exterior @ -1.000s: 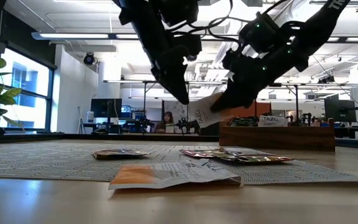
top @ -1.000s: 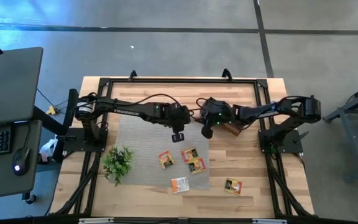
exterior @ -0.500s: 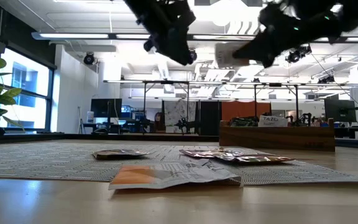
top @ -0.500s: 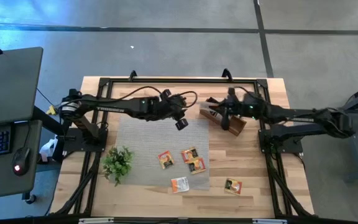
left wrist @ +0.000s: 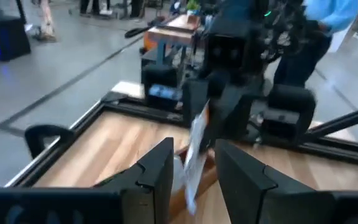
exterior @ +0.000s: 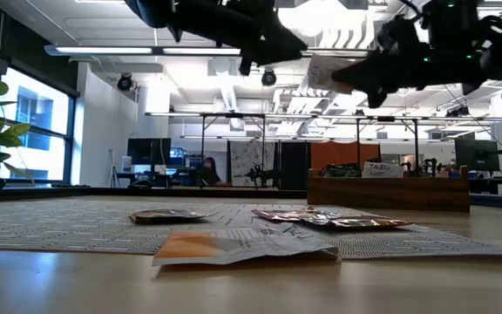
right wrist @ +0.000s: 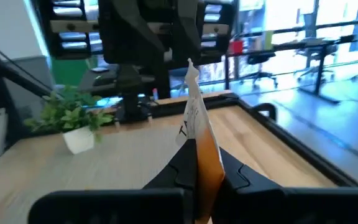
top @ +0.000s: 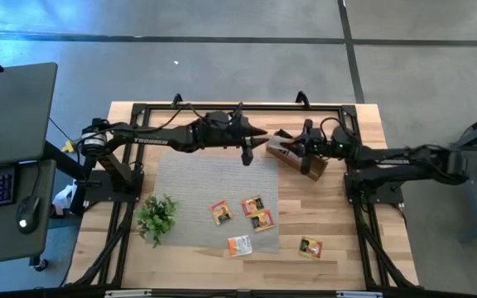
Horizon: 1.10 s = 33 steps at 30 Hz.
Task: Pick & Place Tea
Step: Put the orange tea bag into the middle section of the wooden organizer
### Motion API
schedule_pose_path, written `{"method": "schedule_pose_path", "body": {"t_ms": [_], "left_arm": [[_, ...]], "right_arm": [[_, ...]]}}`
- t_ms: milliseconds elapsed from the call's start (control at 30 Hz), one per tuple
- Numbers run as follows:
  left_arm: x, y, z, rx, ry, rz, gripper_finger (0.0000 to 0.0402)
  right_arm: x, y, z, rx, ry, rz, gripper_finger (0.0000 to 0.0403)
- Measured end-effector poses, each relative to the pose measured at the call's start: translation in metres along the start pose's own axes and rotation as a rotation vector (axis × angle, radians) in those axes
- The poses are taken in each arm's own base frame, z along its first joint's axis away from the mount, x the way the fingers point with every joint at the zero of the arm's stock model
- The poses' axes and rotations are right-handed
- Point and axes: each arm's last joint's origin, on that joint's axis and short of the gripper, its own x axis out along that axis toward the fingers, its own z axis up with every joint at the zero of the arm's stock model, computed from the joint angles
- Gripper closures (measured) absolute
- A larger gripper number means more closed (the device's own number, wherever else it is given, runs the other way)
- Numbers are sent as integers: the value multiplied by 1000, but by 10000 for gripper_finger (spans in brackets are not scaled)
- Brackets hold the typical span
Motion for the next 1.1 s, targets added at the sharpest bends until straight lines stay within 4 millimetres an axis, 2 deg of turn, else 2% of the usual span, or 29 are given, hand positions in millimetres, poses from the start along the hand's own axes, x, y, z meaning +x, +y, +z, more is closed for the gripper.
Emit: {"method": "schedule_pose_path", "body": {"t_ms": [200,333,567,700,900,1100], "left_arm": [[9,1,-19,-18,89,-15,284],[7,1,-16,-33,91,-6,284],[8,2,-18,-20,104,-4,284],[8,2,-17,-8,91,17,284],[8,3,-17,33,94,54,284],[8,0,-18,54,94,60,284]], "right_arm": [[16,1,-3,7,9,6,392],[19,-1,-4,2,-16,-10,388],[18,1,6,-22,-112,25,391],[18,2,6,1,-117,37,383],[18,2,7,-1,-121,53,396],[18,2,7,0,-121,55,380]]}}
